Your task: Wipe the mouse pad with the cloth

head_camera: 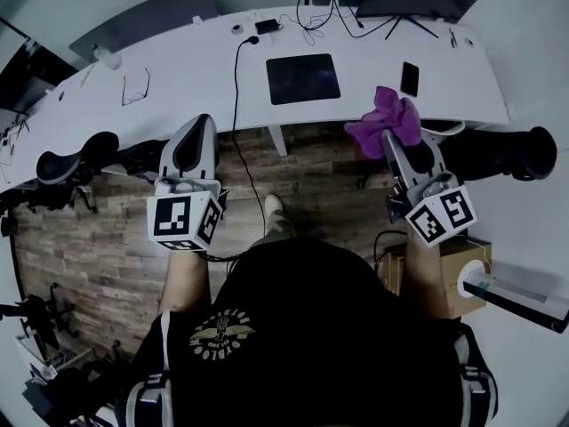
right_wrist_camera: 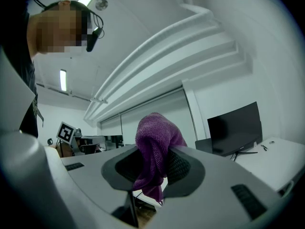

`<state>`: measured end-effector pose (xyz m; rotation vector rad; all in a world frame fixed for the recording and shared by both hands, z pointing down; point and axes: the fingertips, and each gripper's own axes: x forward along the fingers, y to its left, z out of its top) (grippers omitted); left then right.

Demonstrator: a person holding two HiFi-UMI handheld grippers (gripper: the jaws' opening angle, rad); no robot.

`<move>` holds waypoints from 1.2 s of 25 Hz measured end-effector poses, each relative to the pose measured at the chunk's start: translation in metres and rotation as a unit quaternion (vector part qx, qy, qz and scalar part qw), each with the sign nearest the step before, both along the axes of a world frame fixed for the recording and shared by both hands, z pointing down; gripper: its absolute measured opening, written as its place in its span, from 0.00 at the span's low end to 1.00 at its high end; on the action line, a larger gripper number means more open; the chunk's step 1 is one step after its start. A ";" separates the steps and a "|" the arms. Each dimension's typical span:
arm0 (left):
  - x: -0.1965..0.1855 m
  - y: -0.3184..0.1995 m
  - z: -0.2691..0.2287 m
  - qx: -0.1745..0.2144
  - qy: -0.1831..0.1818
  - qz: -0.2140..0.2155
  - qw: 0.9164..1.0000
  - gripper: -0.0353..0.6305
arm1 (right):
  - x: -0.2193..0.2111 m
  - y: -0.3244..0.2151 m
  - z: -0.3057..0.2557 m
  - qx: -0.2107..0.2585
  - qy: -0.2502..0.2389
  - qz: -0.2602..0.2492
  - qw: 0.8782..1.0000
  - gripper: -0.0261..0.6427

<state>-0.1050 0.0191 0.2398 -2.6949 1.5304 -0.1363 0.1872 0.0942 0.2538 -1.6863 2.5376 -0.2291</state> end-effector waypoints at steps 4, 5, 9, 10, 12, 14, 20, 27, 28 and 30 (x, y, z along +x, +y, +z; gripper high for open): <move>0.002 -0.028 0.007 -0.012 -0.005 0.007 1.000 0.06 | -0.003 -0.027 0.005 -0.011 -0.001 0.000 1.000 0.21; 0.003 -0.034 0.009 -0.014 -0.006 0.010 1.000 0.06 | -0.004 -0.033 0.006 -0.013 -0.001 0.001 1.000 0.21; 0.006 -0.063 0.015 -0.021 -0.006 0.019 1.000 0.06 | -0.002 -0.055 0.011 -0.024 0.001 0.009 1.000 0.21; 0.007 -0.071 0.015 -0.023 -0.005 0.022 0.999 0.06 | -0.002 -0.060 0.011 -0.027 0.001 0.013 1.000 0.21; 0.008 -0.088 0.014 -0.024 -0.002 0.029 0.999 0.06 | -0.001 -0.072 0.009 -0.030 0.003 0.020 0.999 0.21; 0.010 -0.106 0.012 -0.024 -0.001 0.036 0.999 0.06 | -0.002 -0.087 0.005 -0.029 0.006 0.025 0.999 0.21; -0.008 -0.154 0.008 -0.019 0.006 0.041 0.999 0.06 | -0.022 -0.132 -0.005 -0.023 0.014 0.026 0.999 0.21; -0.054 -0.205 0.007 -0.014 0.021 0.020 0.999 0.06 | -0.062 -0.190 -0.014 -0.015 0.020 0.007 1.000 0.21; -0.060 -0.210 0.008 -0.015 0.022 0.018 0.999 0.06 | -0.068 -0.197 -0.015 -0.015 0.020 0.004 1.000 0.21; -0.067 -0.220 0.010 -0.019 0.023 0.018 0.999 0.06 | -0.077 -0.210 -0.016 -0.014 0.018 0.000 1.000 0.21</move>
